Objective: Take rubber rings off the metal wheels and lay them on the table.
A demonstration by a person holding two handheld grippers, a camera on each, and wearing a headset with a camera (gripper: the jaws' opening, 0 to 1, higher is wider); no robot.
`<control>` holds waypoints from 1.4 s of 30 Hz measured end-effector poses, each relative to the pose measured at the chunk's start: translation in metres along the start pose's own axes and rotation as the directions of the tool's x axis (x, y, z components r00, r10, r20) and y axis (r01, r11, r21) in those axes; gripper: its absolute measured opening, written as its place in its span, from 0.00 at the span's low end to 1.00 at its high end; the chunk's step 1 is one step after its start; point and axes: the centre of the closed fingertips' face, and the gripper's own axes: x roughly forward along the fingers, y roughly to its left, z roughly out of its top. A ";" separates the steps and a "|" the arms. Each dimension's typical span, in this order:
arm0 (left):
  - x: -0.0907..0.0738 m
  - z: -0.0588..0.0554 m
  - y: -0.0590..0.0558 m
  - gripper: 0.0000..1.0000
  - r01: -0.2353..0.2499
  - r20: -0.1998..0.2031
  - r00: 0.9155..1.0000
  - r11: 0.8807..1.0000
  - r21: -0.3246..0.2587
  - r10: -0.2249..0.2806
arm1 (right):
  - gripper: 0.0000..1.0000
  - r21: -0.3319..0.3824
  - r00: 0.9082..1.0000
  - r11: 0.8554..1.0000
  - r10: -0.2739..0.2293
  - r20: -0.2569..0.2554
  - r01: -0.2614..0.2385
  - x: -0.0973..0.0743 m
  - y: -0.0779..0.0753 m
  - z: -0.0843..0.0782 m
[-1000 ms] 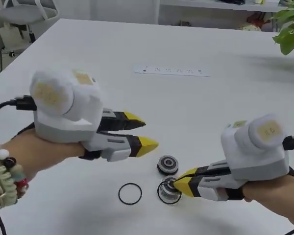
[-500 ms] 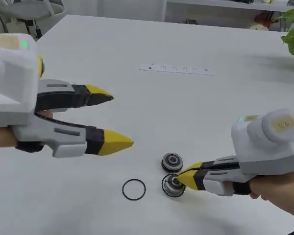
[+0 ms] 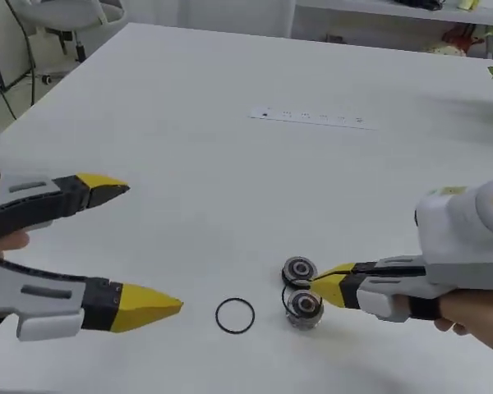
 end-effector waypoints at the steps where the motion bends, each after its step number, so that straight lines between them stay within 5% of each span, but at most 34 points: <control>1: 0.001 -0.003 -0.002 0.91 -0.001 -0.001 1.000 1.000 -0.012 0.001 | 0.00 0.001 1.000 1.000 0.003 0.004 -0.003 0.000 0.001 0.001; 14: 0.015 -0.037 -0.024 1.00 0.012 -0.043 0.999 0.995 -0.096 -0.016 | 0.00 0.031 0.996 0.999 0.021 0.086 -0.024 -0.008 0.011 0.025; 26: 0.018 -0.044 -0.029 1.00 0.024 -0.066 0.997 0.993 -0.114 -0.032 | 0.00 0.011 0.990 0.998 0.056 0.128 -0.058 -0.008 0.026 0.054; 42: 0.017 -0.048 -0.030 0.97 0.020 -0.086 0.996 0.993 -0.117 -0.031 | 0.00 -0.017 0.985 0.992 0.123 0.123 -0.122 0.024 0.052 0.078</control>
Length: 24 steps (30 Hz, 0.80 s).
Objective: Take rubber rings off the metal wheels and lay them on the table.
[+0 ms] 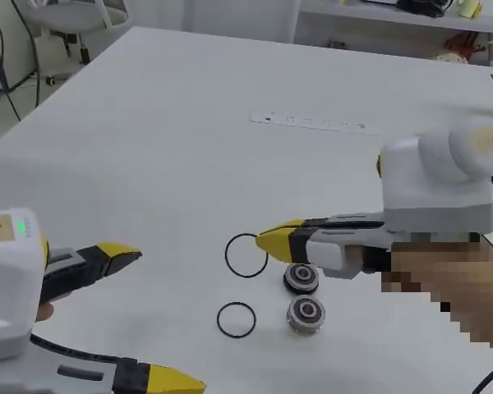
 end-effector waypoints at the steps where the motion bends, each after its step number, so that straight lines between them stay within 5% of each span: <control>1: 0.000 0.000 0.000 0.98 -0.002 0.001 1.000 1.000 0.001 0.002 | 0.00 0.006 1.000 1.000 -0.001 -0.006 0.001 0.003 -0.001 -0.001; 13: 0.000 -0.005 0.000 0.96 -0.008 -0.025 1.000 1.000 0.001 0.008 | 0.00 0.061 0.997 0.998 0.004 -0.078 0.001 0.023 0.001 -0.033; 24: -0.001 -0.010 0.001 0.94 -0.020 -0.040 0.999 1.000 -0.020 0.019 | 0.00 0.044 0.981 0.998 -0.034 -0.190 0.043 0.023 -0.015 -0.074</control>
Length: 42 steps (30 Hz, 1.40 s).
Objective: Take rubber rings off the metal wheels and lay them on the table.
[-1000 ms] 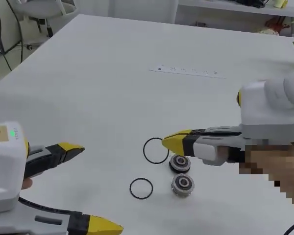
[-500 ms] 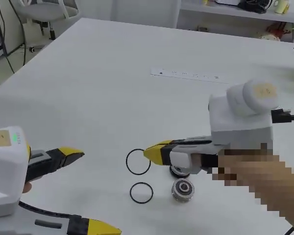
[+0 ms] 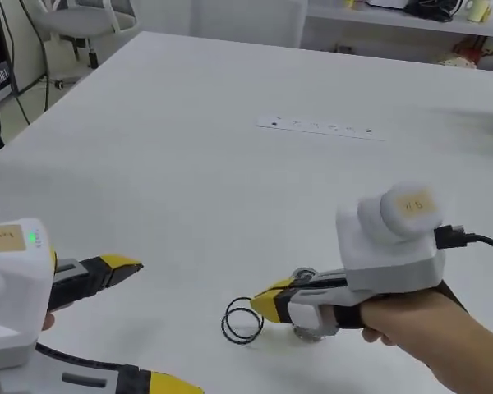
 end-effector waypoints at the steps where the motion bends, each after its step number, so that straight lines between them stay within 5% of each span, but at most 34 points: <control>1: 0.000 0.000 0.000 0.94 -0.001 0.000 1.000 1.000 -0.003 0.001 | 0.00 0.002 1.000 1.000 -0.004 -0.005 0.004 0.000 -0.002 -0.002; 23: 0.000 -0.005 0.000 0.93 0.000 -0.018 1.000 1.000 -0.017 -0.001 | 0.14 -0.012 0.999 1.000 -0.017 -0.046 0.017 0.001 -0.009 -0.012; 37: 0.002 -0.004 -0.002 0.93 0.014 -0.021 1.000 1.000 -0.005 -0.014 | 0.17 -0.012 0.998 1.000 -0.028 0.051 0.029 -0.017 -0.018 0.011; 42: 0.004 0.006 -0.007 0.93 0.057 -0.048 0.997 0.996 0.062 -0.054 | 0.17 -0.035 0.992 0.999 -0.026 0.120 0.031 -0.029 -0.021 0.026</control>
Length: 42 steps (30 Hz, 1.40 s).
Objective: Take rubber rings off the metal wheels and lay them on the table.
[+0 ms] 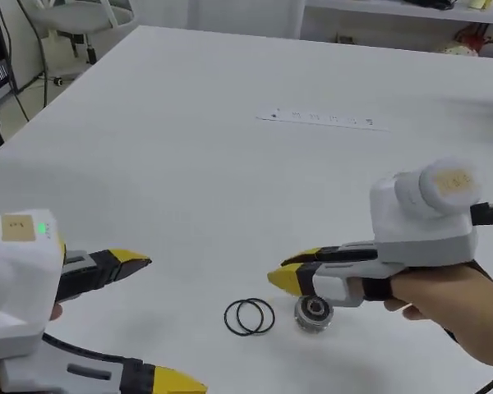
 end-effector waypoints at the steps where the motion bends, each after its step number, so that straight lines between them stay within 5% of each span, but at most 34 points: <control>1: 0.001 0.003 -0.001 0.93 0.006 -0.003 1.000 1.000 0.005 -0.006 | 0.17 -0.012 1.000 1.000 -0.002 0.018 0.002 -0.004 -0.001 0.004; 11: 0.000 0.057 0.005 0.90 0.036 0.034 0.999 0.991 0.128 -0.041 | 0.17 -0.013 0.992 0.998 -0.059 0.107 0.061 -0.034 -0.026 0.026; 16: 0.000 0.101 0.013 0.87 0.021 0.088 0.995 0.977 0.211 -0.041 | 0.16 0.012 0.984 0.993 -0.118 0.135 0.117 -0.046 -0.047 0.028; 19: 0.004 0.131 0.013 0.81 0.009 0.150 0.987 0.964 0.265 -0.050 | 0.15 0.031 0.981 0.990 -0.139 0.136 0.136 -0.049 -0.057 0.021; 29: 0.042 0.184 0.025 0.65 0.000 0.218 0.973 0.940 0.342 -0.079 | 0.14 0.063 0.984 0.984 -0.171 0.057 0.168 -0.040 -0.074 -0.005; 35: 0.082 0.183 0.036 0.58 -0.008 0.165 0.985 0.926 0.376 -0.059 | 0.13 0.069 0.985 0.983 -0.172 0.012 0.171 -0.037 -0.077 -0.019; 36: 0.093 0.178 0.044 0.56 -0.017 0.147 0.988 0.912 0.410 -0.047 | 0.13 0.073 0.985 0.983 -0.172 0.005 0.171 -0.037 -0.077 -0.021; 38: 0.103 0.174 0.042 0.53 -0.025 0.145 0.989 0.900 0.435 -0.042 | 0.13 0.075 0.985 0.982 -0.173 -0.006 0.173 -0.036 -0.077 -0.024; 42: 0.120 0.157 0.037 0.47 -0.006 0.158 0.985 0.904 0.428 -0.068 | 0.13 0.078 0.985 0.982 -0.170 -0.022 0.171 -0.035 -0.077 -0.028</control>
